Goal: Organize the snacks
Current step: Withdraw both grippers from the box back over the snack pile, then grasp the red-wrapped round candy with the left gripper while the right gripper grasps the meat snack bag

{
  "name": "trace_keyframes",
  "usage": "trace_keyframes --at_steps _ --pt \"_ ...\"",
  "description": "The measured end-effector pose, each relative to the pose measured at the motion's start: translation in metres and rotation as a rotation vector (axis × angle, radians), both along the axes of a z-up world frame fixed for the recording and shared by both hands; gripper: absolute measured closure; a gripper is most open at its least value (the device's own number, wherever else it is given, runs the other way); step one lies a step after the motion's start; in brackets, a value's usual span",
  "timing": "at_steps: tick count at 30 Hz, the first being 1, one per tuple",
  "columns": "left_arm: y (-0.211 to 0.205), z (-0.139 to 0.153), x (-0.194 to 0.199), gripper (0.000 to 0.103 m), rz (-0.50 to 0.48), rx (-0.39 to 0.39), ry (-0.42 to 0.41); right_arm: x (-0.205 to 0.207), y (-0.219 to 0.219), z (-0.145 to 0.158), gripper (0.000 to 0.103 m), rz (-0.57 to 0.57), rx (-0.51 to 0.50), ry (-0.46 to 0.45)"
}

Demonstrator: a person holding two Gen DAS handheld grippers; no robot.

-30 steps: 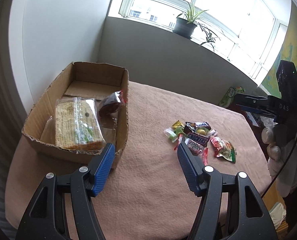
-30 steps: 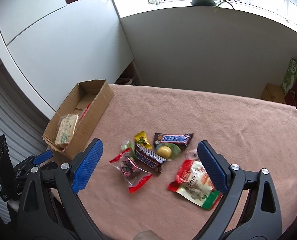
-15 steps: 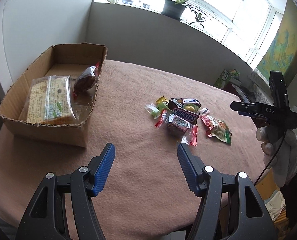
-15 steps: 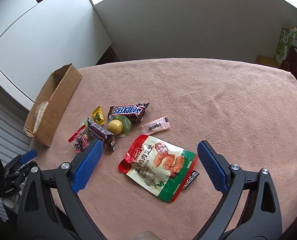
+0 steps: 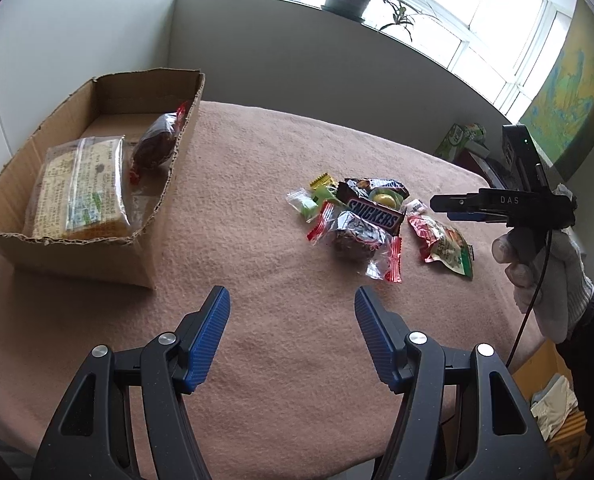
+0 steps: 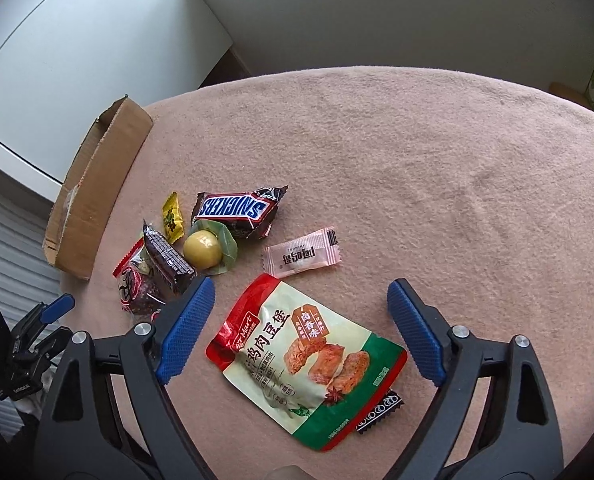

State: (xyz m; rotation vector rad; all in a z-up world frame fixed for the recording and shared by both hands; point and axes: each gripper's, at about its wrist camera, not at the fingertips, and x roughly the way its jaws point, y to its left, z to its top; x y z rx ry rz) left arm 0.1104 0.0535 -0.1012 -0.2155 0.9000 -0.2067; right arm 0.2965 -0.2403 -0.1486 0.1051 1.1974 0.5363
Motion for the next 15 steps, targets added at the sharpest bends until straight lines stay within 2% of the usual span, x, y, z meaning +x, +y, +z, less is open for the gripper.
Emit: trace_keyframes --at_steps 11,15 --pt "-0.028 -0.002 0.024 0.038 -0.076 -0.025 0.028 -0.021 -0.005 -0.003 0.012 0.041 0.048 0.024" --pt "-0.038 -0.007 0.044 0.038 -0.068 -0.044 0.072 -0.033 -0.002 -0.002 0.012 0.056 0.041 0.021"
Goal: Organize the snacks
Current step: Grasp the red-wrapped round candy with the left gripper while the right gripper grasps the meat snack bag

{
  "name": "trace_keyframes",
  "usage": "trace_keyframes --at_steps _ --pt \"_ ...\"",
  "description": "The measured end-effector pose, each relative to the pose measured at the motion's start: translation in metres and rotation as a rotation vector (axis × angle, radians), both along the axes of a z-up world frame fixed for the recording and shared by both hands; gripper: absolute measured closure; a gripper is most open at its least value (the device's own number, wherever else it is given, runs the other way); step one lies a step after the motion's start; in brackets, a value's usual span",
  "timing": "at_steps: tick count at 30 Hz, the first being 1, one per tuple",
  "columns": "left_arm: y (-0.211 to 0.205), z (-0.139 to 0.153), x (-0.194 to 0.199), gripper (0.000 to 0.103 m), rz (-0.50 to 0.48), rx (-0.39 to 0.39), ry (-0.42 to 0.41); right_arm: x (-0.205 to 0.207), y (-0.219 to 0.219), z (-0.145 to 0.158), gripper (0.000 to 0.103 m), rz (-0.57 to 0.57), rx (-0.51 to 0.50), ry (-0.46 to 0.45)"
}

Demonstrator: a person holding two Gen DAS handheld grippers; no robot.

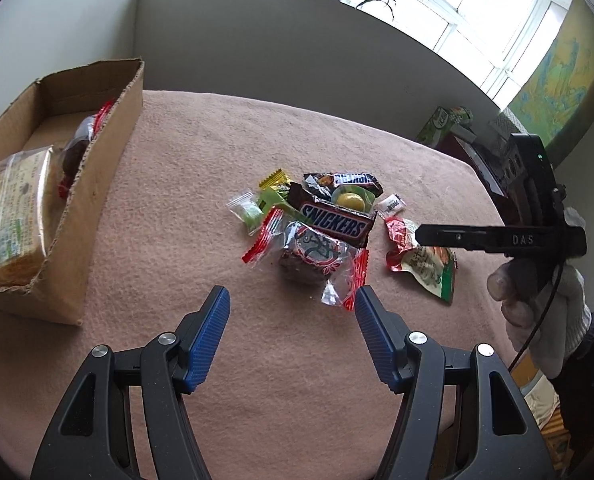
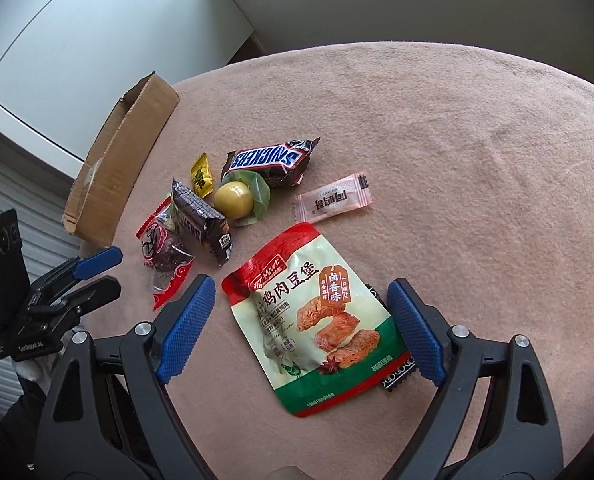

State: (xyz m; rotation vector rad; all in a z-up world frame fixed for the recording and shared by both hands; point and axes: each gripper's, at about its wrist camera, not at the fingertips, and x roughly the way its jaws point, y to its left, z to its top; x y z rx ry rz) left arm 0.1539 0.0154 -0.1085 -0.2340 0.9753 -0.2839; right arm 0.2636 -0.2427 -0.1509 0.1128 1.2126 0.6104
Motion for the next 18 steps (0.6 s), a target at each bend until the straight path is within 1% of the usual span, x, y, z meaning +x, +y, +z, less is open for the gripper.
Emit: trace_keyframes --at_steps 3,5,10,13,15,18 --pt "-0.004 -0.005 0.015 0.038 0.013 -0.037 0.044 -0.007 0.003 0.002 0.012 0.01 -0.026 -0.02" --pt "-0.007 -0.008 0.023 0.038 0.035 -0.031 0.057 -0.011 0.007 0.003 0.012 0.015 -0.048 -0.041" --pt "-0.014 -0.016 0.041 0.038 0.087 -0.049 0.089 -0.019 0.015 0.003 0.012 0.049 -0.095 -0.073" --pt "-0.023 -0.018 0.048 0.038 0.107 -0.006 0.09 -0.021 0.018 0.003 0.012 0.059 -0.1 -0.077" --pt "-0.032 -0.02 0.051 0.038 0.106 0.051 0.088 -0.024 0.018 0.004 0.012 0.067 -0.118 -0.092" --pt "-0.041 -0.025 0.047 0.038 0.081 0.132 0.066 -0.023 0.018 0.006 0.012 0.062 -0.152 -0.117"
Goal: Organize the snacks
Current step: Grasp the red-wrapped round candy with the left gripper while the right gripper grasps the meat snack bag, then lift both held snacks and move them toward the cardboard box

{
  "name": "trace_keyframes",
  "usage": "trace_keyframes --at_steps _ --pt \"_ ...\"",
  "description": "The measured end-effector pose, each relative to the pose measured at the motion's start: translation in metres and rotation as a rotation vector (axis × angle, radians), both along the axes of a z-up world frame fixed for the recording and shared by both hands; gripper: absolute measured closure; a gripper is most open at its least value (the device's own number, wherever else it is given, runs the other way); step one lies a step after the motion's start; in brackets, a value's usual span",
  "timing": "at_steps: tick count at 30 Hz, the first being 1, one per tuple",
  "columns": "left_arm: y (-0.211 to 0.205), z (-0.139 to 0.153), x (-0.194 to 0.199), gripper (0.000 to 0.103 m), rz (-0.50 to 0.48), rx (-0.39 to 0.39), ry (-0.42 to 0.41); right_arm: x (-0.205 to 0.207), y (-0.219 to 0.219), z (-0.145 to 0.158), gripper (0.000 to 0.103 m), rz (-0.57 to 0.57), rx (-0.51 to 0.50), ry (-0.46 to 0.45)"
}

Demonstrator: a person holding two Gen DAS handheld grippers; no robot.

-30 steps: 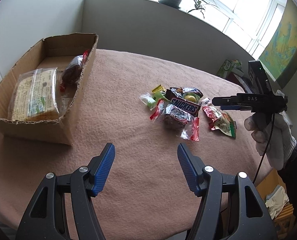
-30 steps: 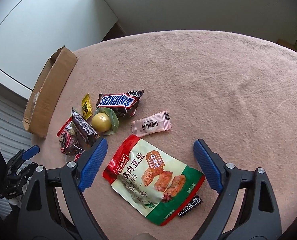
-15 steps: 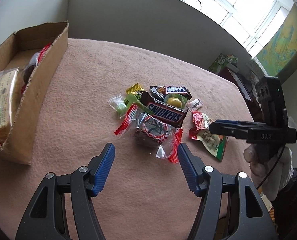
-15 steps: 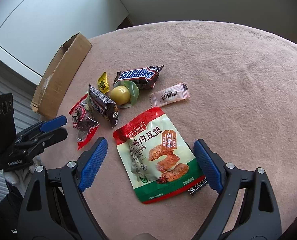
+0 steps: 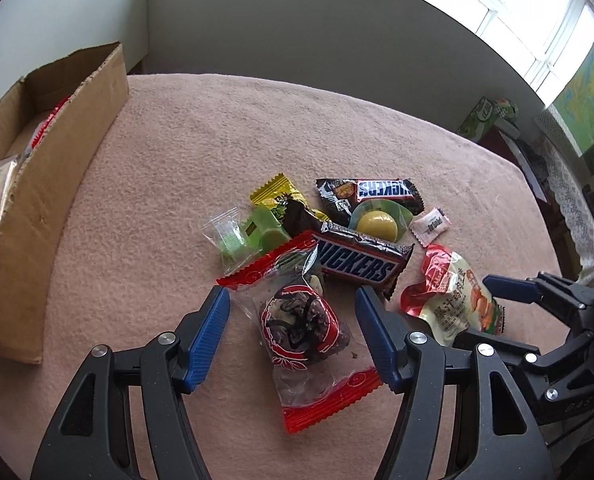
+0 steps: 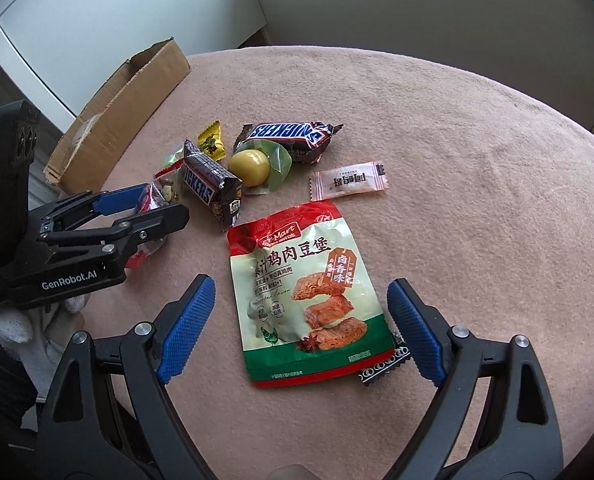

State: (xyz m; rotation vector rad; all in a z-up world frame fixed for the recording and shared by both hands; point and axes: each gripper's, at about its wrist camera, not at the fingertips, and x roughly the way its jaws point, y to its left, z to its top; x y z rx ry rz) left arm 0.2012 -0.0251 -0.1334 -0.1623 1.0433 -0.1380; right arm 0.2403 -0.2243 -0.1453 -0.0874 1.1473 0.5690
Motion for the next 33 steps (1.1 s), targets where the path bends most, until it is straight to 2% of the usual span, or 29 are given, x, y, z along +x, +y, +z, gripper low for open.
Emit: trace_keyframes --at_steps 3,6,9,12,20,22,23,24,25,33 --pt "-0.003 -0.003 -0.006 0.038 -0.03 0.047 -0.02 0.005 -0.006 0.002 0.012 -0.026 0.005 -0.005" --pt "-0.005 -0.006 -0.013 0.039 -0.057 0.093 -0.034 0.005 -0.002 0.002 0.012 0.012 -0.004 -0.003" --pt "-0.003 -0.006 -0.02 0.05 -0.07 0.13 -0.045 0.003 0.011 -0.003 0.012 0.062 -0.055 -0.009" --pt "0.003 -0.008 -0.021 0.061 -0.066 0.129 -0.048 0.001 0.024 -0.008 0.012 0.091 -0.107 -0.022" --pt "0.005 -0.006 -0.021 0.062 -0.075 0.12 -0.051 -0.01 0.055 -0.011 0.012 0.161 -0.272 -0.12" --pt "0.006 -0.006 -0.02 0.062 -0.073 0.114 -0.051 -0.009 0.057 -0.01 0.012 0.163 -0.279 -0.122" --pt "0.007 -0.005 -0.021 0.063 -0.072 0.111 -0.05 -0.008 0.056 -0.009 0.015 0.158 -0.274 -0.12" --pt "0.007 -0.005 -0.022 0.063 -0.071 0.108 -0.05 -0.007 0.056 -0.008 0.022 0.152 -0.268 -0.115" --pt "0.008 -0.005 -0.023 0.063 -0.071 0.106 -0.05 -0.005 0.053 -0.007 0.024 0.146 -0.261 -0.108" --pt "0.01 -0.005 -0.025 0.063 -0.07 0.091 -0.053 -0.003 0.04 0.0 0.025 0.117 -0.212 -0.099"
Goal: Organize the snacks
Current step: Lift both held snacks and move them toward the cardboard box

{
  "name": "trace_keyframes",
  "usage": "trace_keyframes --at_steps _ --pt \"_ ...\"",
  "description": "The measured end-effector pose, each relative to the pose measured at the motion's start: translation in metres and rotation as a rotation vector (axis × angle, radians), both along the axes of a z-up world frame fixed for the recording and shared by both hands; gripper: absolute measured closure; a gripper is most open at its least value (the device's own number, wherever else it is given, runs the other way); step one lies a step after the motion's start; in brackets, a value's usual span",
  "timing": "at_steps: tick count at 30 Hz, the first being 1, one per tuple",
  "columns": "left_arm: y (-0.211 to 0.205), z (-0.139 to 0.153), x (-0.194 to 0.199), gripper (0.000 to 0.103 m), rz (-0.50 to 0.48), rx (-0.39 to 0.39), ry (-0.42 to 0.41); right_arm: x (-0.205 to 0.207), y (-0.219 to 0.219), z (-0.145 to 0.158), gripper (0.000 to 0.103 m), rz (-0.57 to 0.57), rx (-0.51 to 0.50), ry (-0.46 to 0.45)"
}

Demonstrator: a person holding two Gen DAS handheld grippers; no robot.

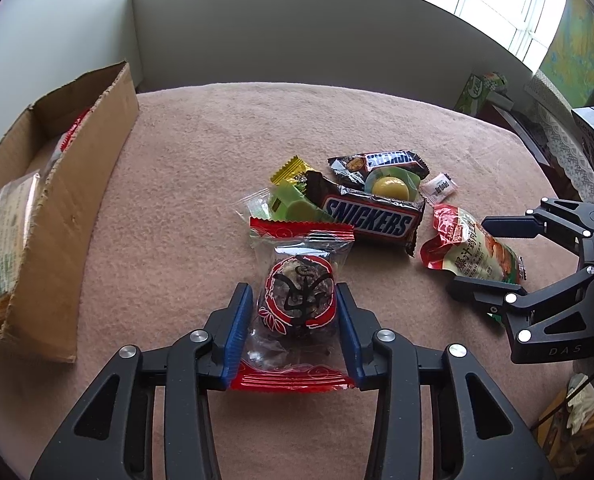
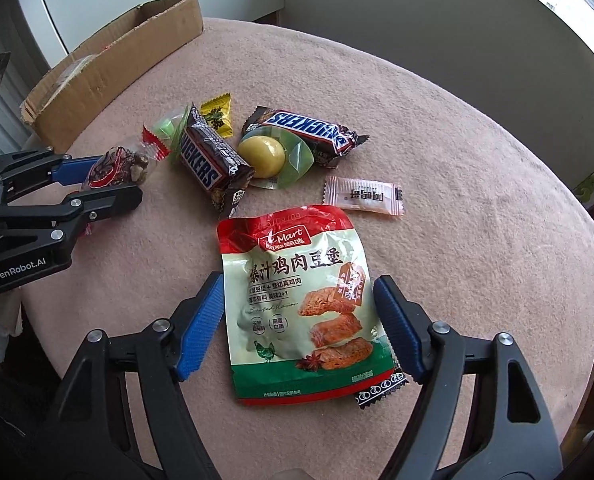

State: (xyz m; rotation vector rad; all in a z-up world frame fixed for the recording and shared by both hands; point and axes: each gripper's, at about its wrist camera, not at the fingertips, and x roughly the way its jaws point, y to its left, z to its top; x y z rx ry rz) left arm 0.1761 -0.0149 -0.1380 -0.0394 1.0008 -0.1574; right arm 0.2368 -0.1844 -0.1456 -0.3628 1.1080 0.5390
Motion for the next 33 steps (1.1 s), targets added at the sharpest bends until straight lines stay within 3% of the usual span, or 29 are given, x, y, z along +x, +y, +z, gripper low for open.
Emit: trace_keyframes --at_steps 13,22,33 --pt "0.004 0.015 -0.013 0.064 -0.013 -0.039 -0.032 -0.005 -0.025 0.039 0.025 -0.055 0.13 -0.011" --pt "0.022 0.041 -0.028 0.064 -0.008 -0.056 -0.084 -0.013 -0.019 0.075 0.025 -0.045 0.155 -0.074" --pt "0.081 0.07 -0.033 0.064 0.078 -0.052 -0.153 0.001 0.062 0.114 0.025 0.032 0.214 -0.125"
